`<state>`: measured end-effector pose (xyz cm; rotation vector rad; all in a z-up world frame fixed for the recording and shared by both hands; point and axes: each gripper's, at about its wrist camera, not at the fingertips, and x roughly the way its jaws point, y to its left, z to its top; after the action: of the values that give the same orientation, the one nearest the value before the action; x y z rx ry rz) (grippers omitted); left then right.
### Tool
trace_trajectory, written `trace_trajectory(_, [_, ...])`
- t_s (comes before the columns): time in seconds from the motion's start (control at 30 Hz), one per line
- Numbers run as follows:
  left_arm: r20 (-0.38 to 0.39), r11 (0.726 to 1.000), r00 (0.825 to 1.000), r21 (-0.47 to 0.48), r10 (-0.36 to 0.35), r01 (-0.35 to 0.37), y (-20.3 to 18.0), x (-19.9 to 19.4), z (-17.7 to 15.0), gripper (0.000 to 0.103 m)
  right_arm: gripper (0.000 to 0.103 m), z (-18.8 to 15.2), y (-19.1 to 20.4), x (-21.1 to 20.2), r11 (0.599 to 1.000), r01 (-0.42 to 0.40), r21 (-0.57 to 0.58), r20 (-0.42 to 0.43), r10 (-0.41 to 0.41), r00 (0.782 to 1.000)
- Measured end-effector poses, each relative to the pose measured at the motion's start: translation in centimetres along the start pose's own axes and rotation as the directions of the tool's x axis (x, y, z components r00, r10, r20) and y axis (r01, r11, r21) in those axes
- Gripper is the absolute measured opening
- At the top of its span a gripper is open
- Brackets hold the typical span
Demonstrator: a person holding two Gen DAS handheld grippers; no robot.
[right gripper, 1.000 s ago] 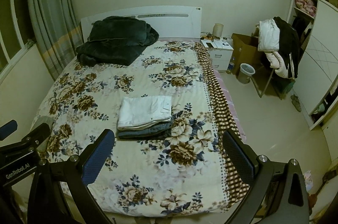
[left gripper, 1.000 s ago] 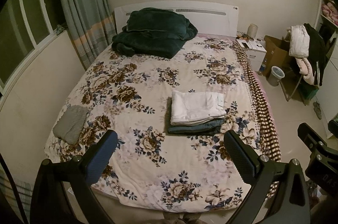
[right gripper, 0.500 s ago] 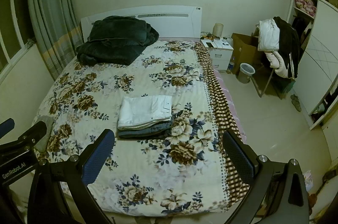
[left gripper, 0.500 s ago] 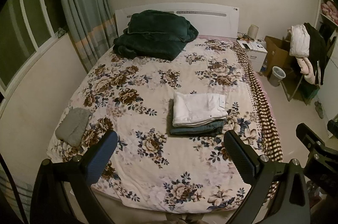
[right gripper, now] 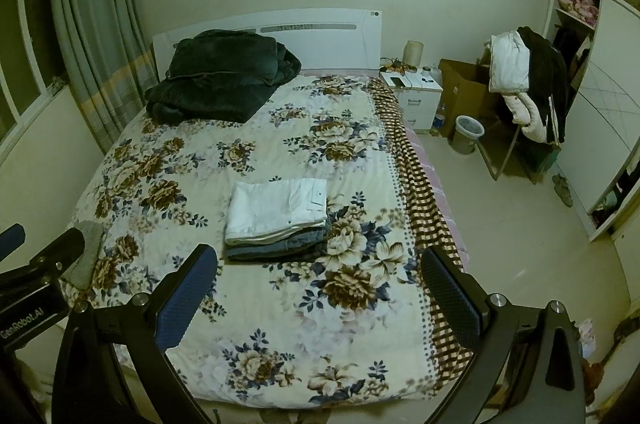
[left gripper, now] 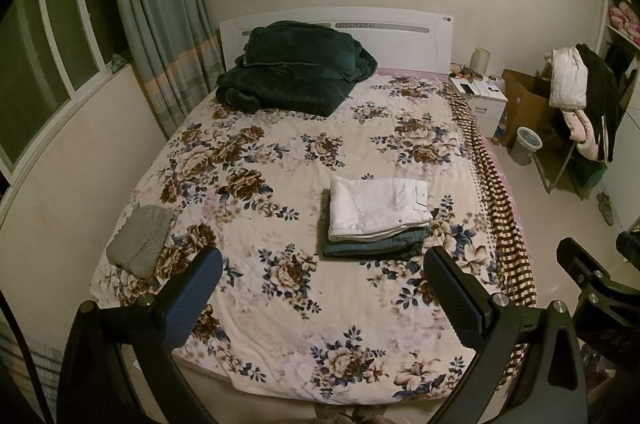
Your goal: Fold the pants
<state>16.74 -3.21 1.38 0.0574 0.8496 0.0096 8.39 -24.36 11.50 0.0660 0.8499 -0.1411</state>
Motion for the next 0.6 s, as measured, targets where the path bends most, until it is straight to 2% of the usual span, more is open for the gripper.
trace_trajectory(0.6, [-0.002, 1.0, 1.0, 0.006, 0.001, -0.001, 0.17, -0.42, -0.28, 0.103, 0.103, -0.63, 0.08, 0.16, 1.0, 0.01, 0.013, -0.005, -0.009, 1.0])
